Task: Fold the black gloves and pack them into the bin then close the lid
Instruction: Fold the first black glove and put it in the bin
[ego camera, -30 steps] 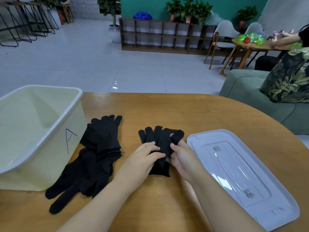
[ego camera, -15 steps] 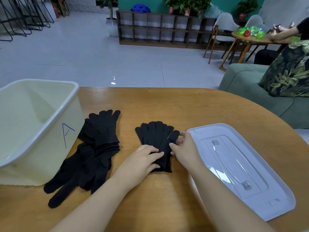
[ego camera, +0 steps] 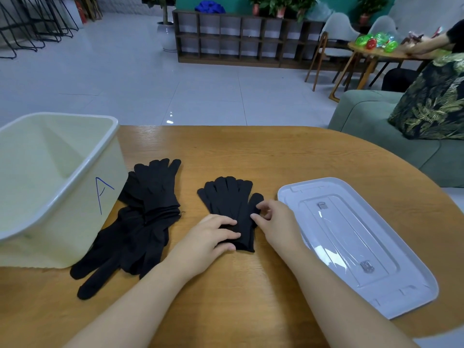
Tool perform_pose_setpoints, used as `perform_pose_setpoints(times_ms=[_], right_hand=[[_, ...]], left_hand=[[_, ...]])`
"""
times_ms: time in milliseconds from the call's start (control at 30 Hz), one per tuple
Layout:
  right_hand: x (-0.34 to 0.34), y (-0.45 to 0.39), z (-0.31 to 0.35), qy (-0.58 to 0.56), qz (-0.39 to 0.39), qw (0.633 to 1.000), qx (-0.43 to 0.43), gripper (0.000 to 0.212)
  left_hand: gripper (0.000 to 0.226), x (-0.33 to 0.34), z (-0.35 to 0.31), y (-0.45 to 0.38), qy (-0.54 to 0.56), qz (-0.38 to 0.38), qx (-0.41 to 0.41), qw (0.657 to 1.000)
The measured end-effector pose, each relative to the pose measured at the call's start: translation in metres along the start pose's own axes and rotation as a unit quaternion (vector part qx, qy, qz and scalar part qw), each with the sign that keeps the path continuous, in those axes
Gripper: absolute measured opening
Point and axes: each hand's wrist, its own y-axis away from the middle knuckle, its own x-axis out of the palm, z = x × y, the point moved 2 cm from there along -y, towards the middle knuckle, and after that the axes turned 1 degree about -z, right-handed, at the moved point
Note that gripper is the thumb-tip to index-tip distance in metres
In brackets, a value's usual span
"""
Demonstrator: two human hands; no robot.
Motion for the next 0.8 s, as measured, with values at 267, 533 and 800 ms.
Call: perform_pose_setpoints(times_ms=[267, 533, 800], right_hand=[[0.003, -0.001, 0.004, 0.023, 0.022, 0.999, -0.012, 0.035], [0.003, -0.002, 0.004, 0.002, -0.001, 1.000, -0.005, 0.041], [0.005, -0.007, 0.002, 0.039, -0.007, 0.999, 0.002, 0.037]], left_hand=[[0.036, -0.007, 0.002, 0.011, -0.035, -0.043, 0.043, 0.998], [0.033, -0.012, -0.009, 0.007, -0.032, -0.095, 0.059, 0.993], [0.028, -0.019, 0.003, -0.008, 0.074, -0.164, -0.203, 0.962]])
